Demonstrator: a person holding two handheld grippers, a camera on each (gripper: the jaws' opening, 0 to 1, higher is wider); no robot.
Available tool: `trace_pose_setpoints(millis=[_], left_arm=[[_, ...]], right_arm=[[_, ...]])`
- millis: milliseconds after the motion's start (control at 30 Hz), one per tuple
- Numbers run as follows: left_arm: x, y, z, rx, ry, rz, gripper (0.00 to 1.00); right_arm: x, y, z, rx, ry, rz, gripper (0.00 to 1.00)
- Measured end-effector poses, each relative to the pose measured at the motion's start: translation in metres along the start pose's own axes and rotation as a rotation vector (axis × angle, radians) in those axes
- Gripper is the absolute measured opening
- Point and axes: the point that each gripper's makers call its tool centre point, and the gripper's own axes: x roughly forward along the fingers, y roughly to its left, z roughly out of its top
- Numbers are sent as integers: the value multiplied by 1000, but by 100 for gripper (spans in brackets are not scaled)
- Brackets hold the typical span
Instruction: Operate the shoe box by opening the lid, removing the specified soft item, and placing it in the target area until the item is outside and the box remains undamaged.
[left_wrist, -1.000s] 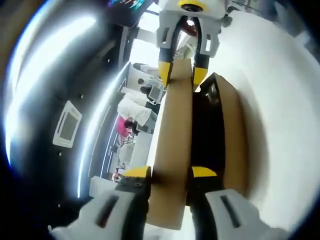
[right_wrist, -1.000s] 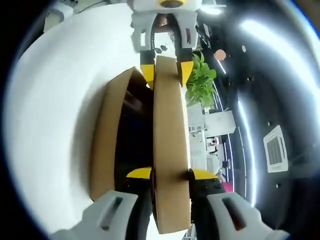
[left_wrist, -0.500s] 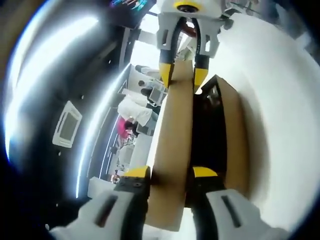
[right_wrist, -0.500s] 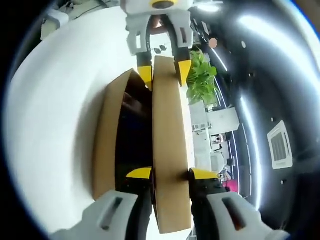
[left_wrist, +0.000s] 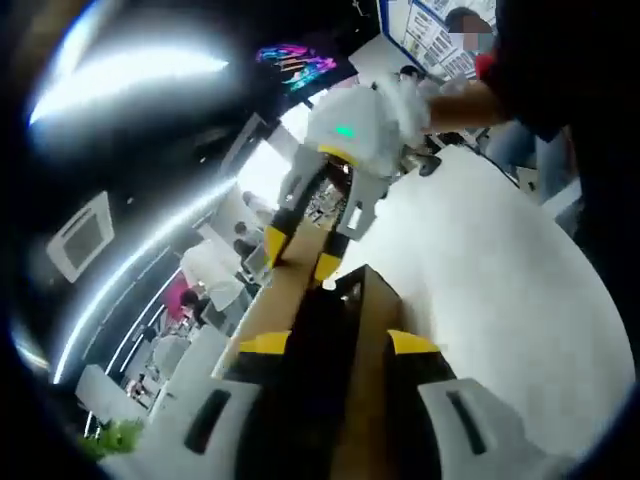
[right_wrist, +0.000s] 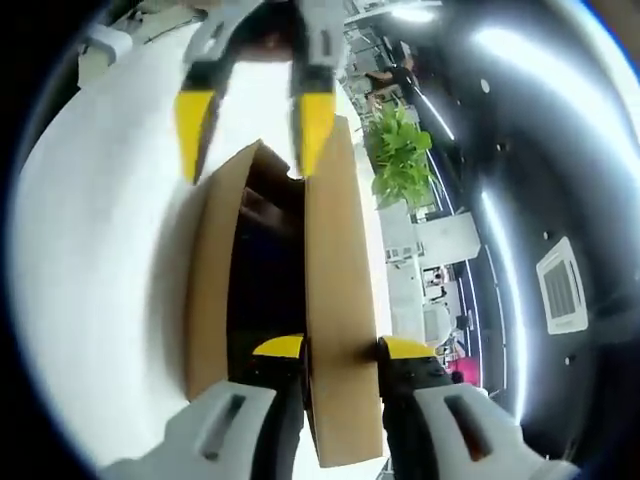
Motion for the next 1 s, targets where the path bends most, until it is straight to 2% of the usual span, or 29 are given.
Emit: trace_pose_setpoints(millis=[67, 167, 200, 400, 567, 633, 800, 900, 1000], left_arm=[[8, -10, -5, -12, -25, -39, 36], [20, -11, -17, -62, -42, -60, 36], [23, -9, -20, -96, -60, -64, 36], [35, 2, -42, -144, -68, -49, 36], [47, 1, -56, -192, -70, -66, 35], [50, 2, -59, -187, -70, -70, 34], [55, -1, -69, -231, -76, -109, 28], [57, 3, -70, -246, -91, -109, 27], [58, -2, -70, -253, -106, -136, 23]], right_arm=[[0, 0, 0, 1, 1, 3, 27], [0, 0, 0, 0, 2, 5, 27], [0, 0, 0, -1, 2, 5, 27], [1, -2, 1, 7, -1, 9, 27], [1, -2, 1, 6, -1, 11, 27], [1, -1, 1, 2, -1, 12, 27], [2, -2, 1, 0, 0, 14, 27], [2, -3, 1, 0, 0, 14, 27], [2, -3, 1, 4, -2, 14, 27]])
